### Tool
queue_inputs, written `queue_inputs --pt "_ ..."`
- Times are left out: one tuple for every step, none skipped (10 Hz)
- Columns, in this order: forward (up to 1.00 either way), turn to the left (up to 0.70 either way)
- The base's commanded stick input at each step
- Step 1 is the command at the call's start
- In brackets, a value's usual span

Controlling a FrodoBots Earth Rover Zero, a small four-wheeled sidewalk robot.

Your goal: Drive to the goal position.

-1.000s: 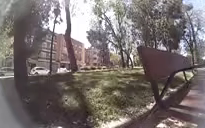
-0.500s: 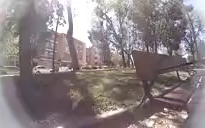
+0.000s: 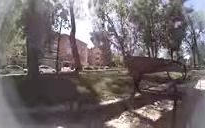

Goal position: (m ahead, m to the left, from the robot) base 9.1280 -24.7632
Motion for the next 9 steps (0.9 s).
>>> queue_inputs --pt "-0.70 0.00" --pt "-0.70 0.00" --pt "-0.65 0.00" --pt "-0.57 0.00" --pt "0.00 -0.09" --pt "0.00 -0.35" --pt "0.00 -0.56" --pt "0.00 -0.70" --pt "0.00 -0.70"
